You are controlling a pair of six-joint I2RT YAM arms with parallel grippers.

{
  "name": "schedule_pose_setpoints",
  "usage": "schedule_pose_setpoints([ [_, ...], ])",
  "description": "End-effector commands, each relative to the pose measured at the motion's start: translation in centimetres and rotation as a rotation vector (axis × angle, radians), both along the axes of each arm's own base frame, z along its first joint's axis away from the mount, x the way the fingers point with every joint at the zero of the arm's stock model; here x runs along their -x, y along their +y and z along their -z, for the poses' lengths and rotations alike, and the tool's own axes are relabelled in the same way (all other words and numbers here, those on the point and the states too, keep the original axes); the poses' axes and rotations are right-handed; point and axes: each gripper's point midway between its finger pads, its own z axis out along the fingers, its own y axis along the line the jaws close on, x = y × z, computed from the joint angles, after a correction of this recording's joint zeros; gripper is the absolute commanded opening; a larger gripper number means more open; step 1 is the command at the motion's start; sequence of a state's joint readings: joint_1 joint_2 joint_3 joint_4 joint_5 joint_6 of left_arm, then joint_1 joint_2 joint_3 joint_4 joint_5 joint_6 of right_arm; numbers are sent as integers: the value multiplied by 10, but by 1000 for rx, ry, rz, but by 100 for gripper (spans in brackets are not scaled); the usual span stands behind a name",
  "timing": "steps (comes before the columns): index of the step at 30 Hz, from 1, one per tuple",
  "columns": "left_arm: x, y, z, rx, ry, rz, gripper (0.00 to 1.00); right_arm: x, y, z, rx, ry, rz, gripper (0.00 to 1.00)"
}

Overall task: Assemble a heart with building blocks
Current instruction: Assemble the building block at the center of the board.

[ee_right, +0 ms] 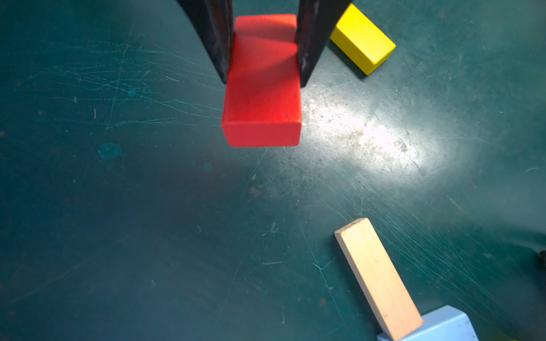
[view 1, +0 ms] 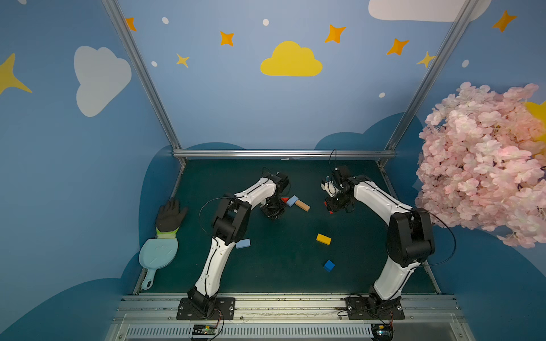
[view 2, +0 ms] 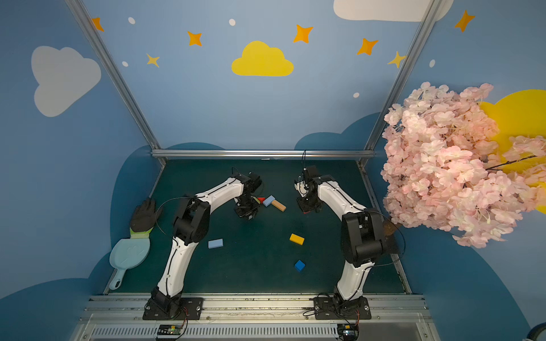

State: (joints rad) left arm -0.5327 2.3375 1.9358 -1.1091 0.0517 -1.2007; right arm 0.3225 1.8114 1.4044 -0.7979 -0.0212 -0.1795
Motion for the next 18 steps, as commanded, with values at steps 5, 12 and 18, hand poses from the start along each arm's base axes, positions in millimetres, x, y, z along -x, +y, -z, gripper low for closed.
schedule_pose_setpoints([
  [5,-1,6,7,-24,24,-3,24,-4,3,-1,-10,8,-9,0],
  [12,-1,7,8,-25,27,-2,24,-5,4,0,-12,14,-11,0],
  [18,-2,8,7,-24,25,-4,24,-5,6,1,-13,17,-13,0],
])
